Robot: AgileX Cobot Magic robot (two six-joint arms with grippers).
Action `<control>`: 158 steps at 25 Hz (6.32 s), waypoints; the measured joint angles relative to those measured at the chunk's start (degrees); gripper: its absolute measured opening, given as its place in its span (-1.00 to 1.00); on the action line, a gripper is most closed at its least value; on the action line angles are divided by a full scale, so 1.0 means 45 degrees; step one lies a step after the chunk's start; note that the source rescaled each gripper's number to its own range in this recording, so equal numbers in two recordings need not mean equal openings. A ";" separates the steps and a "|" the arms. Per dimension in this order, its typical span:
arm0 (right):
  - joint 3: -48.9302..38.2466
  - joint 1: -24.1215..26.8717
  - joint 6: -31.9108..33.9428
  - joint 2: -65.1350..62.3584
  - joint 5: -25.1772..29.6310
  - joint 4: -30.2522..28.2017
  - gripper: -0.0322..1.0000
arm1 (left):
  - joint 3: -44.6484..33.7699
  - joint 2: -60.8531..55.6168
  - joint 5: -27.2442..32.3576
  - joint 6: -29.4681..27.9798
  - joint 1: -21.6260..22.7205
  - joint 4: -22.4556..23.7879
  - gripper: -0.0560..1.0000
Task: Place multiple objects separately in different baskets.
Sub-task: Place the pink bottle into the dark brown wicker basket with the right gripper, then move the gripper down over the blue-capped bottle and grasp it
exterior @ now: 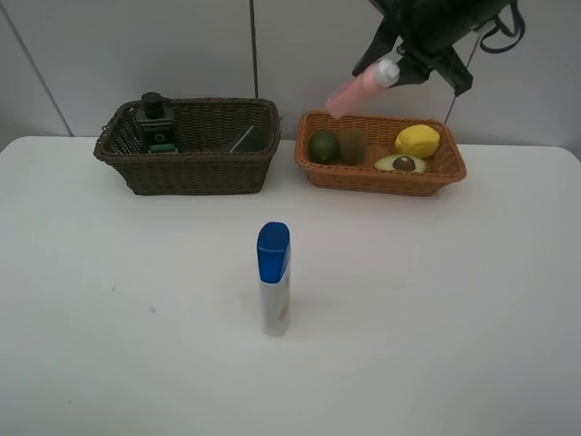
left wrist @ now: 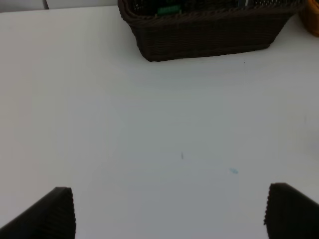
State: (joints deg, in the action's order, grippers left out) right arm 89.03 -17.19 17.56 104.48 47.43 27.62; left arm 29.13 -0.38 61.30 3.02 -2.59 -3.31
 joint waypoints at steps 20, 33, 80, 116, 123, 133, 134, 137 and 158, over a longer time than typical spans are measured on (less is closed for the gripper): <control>0.5555 -0.1944 -0.5841 0.6325 -0.4990 0.5762 -0.94 | 0.0000 0.0000 0.0000 0.0000 0.0000 0.0000 0.99; 0.5621 -0.3214 -0.9213 0.7291 -0.8210 0.3542 -0.64 | 0.0000 0.0000 0.0000 0.0000 0.0000 0.0000 0.99; 0.3474 -0.5111 0.0778 0.1018 0.4934 -0.4671 1.00 | 0.0000 0.0000 0.0000 0.0000 0.0000 0.0000 0.99; -0.0888 -0.8384 0.6988 -0.0174 0.5037 -0.5326 1.00 | 0.0000 0.0000 0.0000 0.0000 0.0000 0.0000 0.99; -0.0888 -0.8411 0.7227 0.0374 0.5037 -0.6041 1.00 | 0.0000 0.0000 0.0000 0.0000 0.0000 0.0000 0.99; -0.0888 -0.8411 0.7261 0.1735 0.4501 -0.6041 1.00 | 0.0000 0.0000 0.0000 0.0000 0.0000 0.0000 0.99; -0.0888 -0.8411 0.7261 0.1797 0.4301 -0.6041 1.00 | 0.0000 0.0000 0.0000 0.0000 0.0000 0.0000 0.99; -0.0888 -0.8411 0.7261 0.1991 0.3913 -0.6042 1.00 | 0.0000 0.0000 0.0000 0.0000 0.0000 0.0000 0.99; -0.0859 -0.8411 0.6781 0.2251 0.4037 -0.5900 -0.69 | 0.0000 0.0000 0.0000 0.0000 0.0000 0.0000 0.99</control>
State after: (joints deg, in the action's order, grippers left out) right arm 85.17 -55.04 48.08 114.61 65.59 1.07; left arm 29.13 -0.38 61.30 3.02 -2.59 -3.31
